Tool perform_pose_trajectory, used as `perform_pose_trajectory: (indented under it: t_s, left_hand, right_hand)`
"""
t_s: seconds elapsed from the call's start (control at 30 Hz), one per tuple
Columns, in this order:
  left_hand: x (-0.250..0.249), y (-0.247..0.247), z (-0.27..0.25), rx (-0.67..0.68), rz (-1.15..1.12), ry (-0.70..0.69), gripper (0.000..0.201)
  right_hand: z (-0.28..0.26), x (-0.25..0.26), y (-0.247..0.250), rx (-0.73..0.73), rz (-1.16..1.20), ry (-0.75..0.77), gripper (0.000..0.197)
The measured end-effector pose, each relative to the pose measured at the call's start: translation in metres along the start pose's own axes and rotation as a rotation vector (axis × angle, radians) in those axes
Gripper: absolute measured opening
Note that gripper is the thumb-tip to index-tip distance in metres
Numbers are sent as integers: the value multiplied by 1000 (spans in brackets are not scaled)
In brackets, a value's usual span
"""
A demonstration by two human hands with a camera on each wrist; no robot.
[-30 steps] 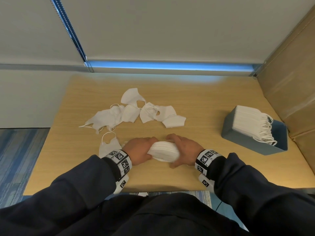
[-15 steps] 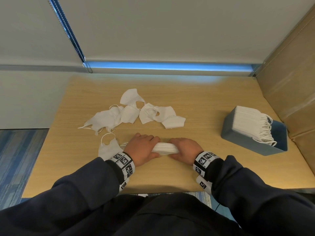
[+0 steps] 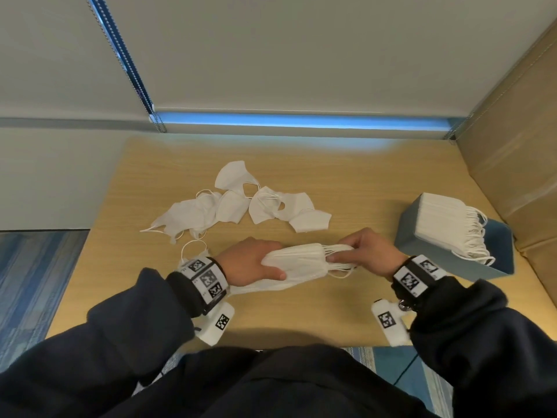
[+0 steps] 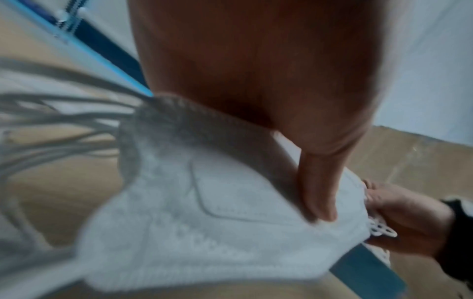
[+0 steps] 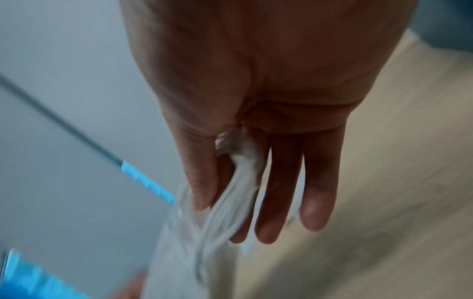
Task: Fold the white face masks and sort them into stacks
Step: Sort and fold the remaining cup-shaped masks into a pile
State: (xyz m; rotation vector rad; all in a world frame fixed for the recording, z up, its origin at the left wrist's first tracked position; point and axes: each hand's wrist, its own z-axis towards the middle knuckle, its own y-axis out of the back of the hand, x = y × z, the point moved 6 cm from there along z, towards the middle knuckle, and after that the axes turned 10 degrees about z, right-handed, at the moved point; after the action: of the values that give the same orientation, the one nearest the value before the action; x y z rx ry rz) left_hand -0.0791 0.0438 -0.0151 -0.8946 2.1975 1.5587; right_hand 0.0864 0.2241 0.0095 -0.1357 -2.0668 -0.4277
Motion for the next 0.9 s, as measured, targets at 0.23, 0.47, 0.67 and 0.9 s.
perform_pose_trajectory:
  t_s: [0.23,0.47,0.67,0.9]
  left_hand:
    - [5,14,-18,101,-385,-1,40]
    - [7,56,-22,53,-342,18,44]
    - [5,50,-15,-145,-694,138,51]
    - [-35,94,-15,-593,-823,95,30]
  right_hand:
    - [-15,56,5,95,933,-143,29]
    - [1,78,46,-278,593,-75,24]
    - [2,147,18,-380,-134,405,17]
    - [-19,160,-37,-536,-516,865,26]
